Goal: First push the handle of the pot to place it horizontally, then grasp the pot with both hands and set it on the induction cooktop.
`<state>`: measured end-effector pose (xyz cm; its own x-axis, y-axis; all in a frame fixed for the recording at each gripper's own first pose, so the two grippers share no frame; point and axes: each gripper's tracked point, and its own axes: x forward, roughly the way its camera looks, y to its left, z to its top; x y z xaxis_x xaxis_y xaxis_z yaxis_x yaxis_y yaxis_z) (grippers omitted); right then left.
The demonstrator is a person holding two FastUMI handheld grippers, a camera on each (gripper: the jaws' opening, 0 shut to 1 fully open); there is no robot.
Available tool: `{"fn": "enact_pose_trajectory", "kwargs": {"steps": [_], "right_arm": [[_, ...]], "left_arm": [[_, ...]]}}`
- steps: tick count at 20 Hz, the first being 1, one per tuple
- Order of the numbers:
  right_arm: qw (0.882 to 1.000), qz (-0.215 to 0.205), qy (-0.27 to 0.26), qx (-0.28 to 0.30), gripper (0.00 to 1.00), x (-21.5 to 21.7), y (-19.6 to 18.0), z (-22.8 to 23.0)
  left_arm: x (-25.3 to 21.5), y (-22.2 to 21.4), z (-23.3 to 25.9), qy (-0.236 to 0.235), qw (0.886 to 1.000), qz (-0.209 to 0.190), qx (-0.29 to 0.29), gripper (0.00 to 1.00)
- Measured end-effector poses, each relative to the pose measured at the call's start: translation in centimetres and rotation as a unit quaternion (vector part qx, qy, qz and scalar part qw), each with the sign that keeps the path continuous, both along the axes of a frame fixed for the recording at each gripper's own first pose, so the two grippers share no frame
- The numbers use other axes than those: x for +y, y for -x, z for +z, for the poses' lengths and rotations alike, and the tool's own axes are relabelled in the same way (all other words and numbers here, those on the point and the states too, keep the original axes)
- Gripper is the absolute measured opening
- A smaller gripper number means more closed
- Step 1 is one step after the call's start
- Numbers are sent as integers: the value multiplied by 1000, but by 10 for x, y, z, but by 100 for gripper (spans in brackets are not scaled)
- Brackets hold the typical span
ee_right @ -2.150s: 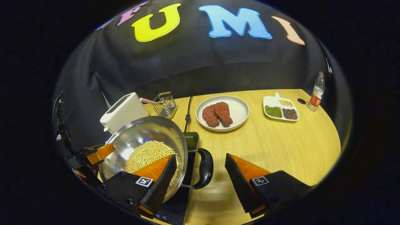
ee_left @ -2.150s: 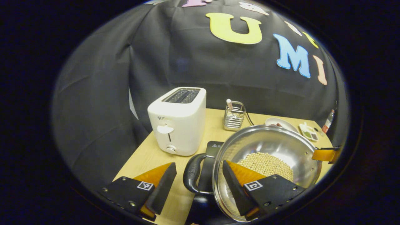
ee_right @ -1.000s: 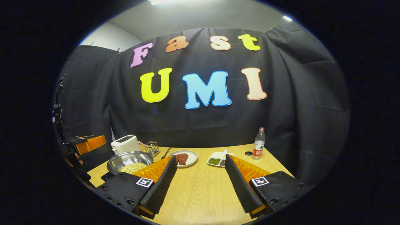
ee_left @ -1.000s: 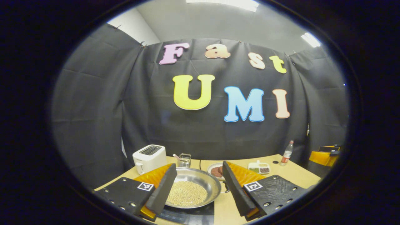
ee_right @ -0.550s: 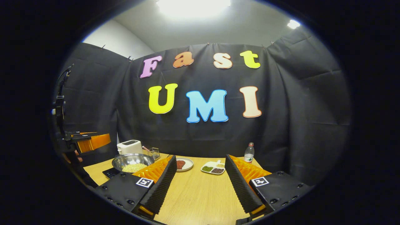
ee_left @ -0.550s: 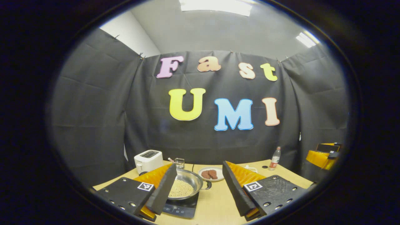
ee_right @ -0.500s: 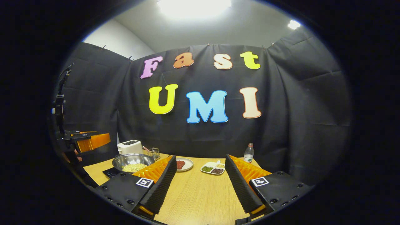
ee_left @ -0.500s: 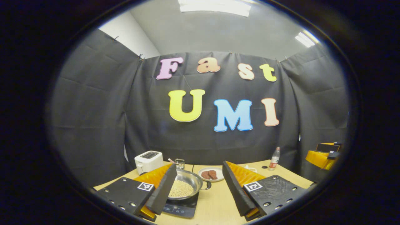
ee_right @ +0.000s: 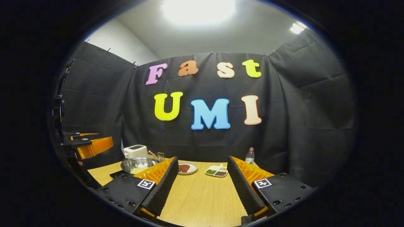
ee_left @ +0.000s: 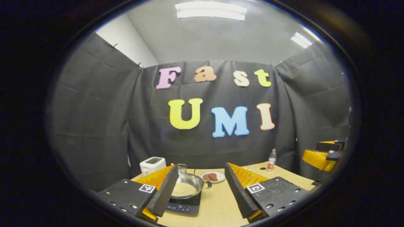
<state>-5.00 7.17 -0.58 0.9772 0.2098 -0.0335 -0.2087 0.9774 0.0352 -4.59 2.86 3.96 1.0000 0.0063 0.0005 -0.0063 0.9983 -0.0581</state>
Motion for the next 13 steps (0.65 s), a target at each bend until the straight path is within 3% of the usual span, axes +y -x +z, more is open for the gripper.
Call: {"fn": "enact_pose_trajectory", "kwargs": {"steps": [13], "right_arm": [[999, -38, -4, -11, 93, 13, 44, 14]], "left_arm": [[50, 62, -7, 19, 1000, 10, 4, 89]]}}
